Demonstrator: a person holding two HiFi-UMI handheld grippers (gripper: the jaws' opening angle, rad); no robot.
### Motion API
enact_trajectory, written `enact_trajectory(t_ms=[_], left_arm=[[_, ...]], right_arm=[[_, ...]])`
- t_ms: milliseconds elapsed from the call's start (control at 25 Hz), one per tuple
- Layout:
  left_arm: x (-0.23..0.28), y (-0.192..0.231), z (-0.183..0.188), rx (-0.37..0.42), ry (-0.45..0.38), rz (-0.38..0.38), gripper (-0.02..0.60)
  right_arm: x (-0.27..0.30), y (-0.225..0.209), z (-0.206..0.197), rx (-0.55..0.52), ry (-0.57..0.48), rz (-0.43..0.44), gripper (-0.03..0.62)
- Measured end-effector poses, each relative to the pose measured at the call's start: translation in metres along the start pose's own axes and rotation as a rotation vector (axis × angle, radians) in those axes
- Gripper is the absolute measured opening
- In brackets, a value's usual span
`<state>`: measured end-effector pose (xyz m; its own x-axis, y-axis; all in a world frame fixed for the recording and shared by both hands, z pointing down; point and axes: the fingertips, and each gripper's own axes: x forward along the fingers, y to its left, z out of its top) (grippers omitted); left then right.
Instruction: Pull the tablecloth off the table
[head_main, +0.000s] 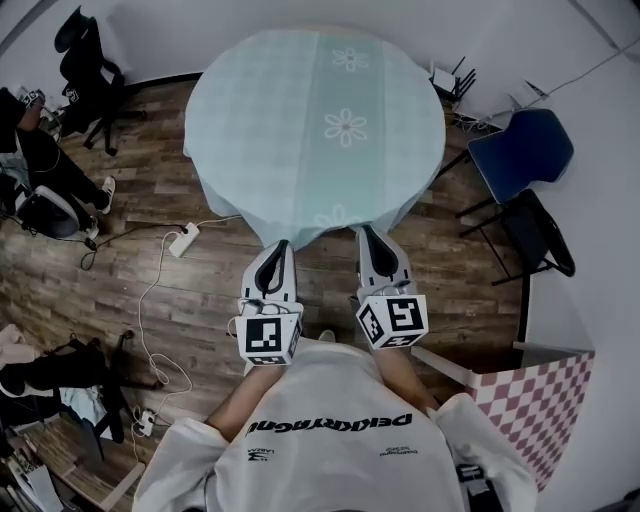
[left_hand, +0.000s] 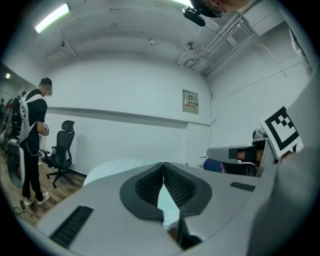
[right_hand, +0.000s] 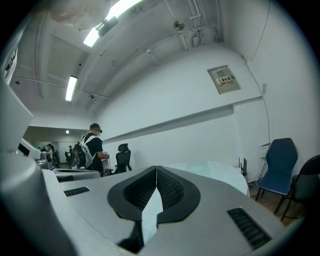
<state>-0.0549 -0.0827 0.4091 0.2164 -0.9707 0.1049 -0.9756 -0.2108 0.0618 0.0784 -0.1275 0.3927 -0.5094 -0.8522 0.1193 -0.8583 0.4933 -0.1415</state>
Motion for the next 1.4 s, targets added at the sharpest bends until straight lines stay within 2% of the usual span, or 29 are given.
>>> enact_trajectory(t_ms=[320, 560, 760, 1000, 1200, 1400], left_arm=[[0.09, 0.074, 0.022, 0.034, 0.031, -0.035, 0.015], [0.141, 0.096, 0.016, 0.048, 0.074, -0.113, 0.017], [0.171, 0.112, 0.005, 0.055, 0.119, -0.137, 0.017], [0.202, 0.126, -0.015, 0.051, 0.162, -0.106, 0.017], [0.248, 0.145, -0.031, 0.073, 0.182, -0.09, 0.017], [0.302, 0.17, -0.069, 0.074, 0.264, -0.08, 0.017]], right_arm=[[0.097, -0.013, 0.019, 0.019, -0.004, -0.08, 0.037], [0.142, -0.029, 0.014, 0.037, 0.029, -0.149, 0.037], [0.169, -0.049, 0.004, 0.063, 0.064, -0.19, 0.037], [0.183, -0.079, -0.011, 0.068, 0.12, -0.221, 0.037], [0.215, -0.101, -0.028, 0.063, 0.149, -0.222, 0.037], [0.258, -0.135, -0.074, 0.084, 0.252, -0.23, 0.038]])
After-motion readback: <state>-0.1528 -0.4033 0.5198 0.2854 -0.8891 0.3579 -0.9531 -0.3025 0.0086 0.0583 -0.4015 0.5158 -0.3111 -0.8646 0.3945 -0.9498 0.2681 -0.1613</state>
